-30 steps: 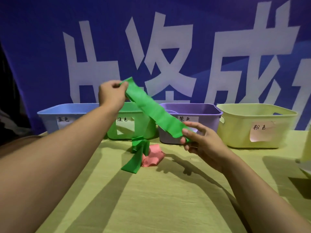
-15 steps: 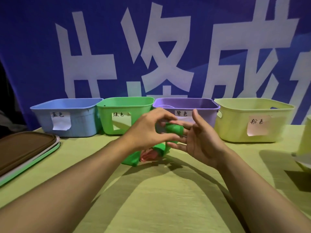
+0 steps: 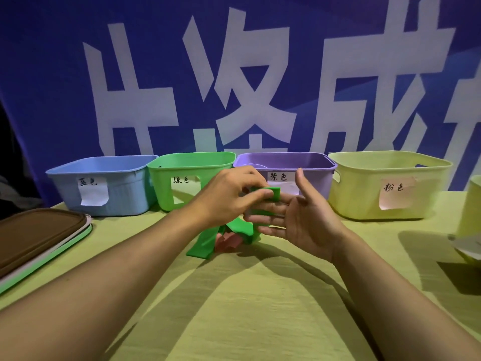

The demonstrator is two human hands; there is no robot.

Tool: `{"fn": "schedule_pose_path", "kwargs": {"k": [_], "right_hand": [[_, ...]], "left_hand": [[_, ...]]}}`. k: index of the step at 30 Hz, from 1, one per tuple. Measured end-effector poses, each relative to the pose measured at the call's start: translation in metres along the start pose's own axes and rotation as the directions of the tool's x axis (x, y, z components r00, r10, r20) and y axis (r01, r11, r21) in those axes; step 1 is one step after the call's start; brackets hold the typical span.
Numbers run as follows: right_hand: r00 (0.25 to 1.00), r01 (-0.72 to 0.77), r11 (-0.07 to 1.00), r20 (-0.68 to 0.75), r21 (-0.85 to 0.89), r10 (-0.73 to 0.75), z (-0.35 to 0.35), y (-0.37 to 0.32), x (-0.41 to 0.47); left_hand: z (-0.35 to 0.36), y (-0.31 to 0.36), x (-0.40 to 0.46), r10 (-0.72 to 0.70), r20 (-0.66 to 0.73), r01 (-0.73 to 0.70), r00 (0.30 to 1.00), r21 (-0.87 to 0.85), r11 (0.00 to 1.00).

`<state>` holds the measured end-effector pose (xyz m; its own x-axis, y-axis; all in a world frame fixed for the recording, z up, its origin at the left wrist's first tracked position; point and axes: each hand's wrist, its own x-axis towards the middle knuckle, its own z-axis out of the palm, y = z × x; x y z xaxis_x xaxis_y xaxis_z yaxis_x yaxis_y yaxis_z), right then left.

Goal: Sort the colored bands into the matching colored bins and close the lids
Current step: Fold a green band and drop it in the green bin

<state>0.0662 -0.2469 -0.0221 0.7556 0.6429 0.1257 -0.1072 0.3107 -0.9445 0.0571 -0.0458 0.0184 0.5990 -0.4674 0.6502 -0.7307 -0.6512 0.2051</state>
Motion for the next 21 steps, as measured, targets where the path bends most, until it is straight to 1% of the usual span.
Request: {"fn": "schedule_pose_path", "kwargs": {"k": [1,2,3,5,9,11,15,18,21], "right_hand": [[1.0,0.01,0.999,-0.01,-0.051,-0.01,0.0,0.0,-0.001],[0.999,0.035,0.989,-0.027,-0.147,-0.039,0.002,0.0,-0.002],[0.994,0.073,0.959,-0.054,-0.273,-0.091,0.002,0.001,-0.003],[0.974,0.14,0.856,-0.088,-0.497,-0.21,0.004,0.005,-0.004],[0.941,0.144,0.714,-0.129,-0.685,-0.313,0.0,0.013,0.002],[0.932,0.137,0.701,-0.148,-0.7,-0.33,-0.001,0.012,0.003],[0.956,0.169,0.773,-0.089,-0.611,-0.279,0.007,0.011,0.002],[0.968,0.149,0.816,-0.086,-0.558,-0.236,0.011,0.01,0.0],[0.983,0.099,0.794,-0.063,-0.599,-0.17,0.011,0.008,-0.004]], "left_hand": [[-0.002,0.002,0.002,-0.026,-0.02,0.025,0.999,-0.013,1.0],[-0.005,0.004,0.005,-0.061,-0.044,0.06,0.997,-0.038,0.997],[-0.008,0.007,0.007,-0.103,-0.074,0.098,0.992,-0.079,0.992],[-0.017,0.012,0.014,-0.178,-0.135,0.155,0.975,-0.166,0.974],[-0.037,0.022,0.028,-0.227,-0.213,0.176,0.95,-0.234,0.956],[-0.048,0.026,0.036,-0.232,-0.253,0.166,0.939,-0.258,0.952],[-0.067,0.034,0.049,-0.218,-0.297,0.126,0.93,-0.3,0.946],[-0.075,0.039,0.058,-0.24,-0.318,0.12,0.917,-0.354,0.927],[-0.084,0.041,0.065,-0.259,-0.365,0.108,0.895,-0.384,0.917]]}}
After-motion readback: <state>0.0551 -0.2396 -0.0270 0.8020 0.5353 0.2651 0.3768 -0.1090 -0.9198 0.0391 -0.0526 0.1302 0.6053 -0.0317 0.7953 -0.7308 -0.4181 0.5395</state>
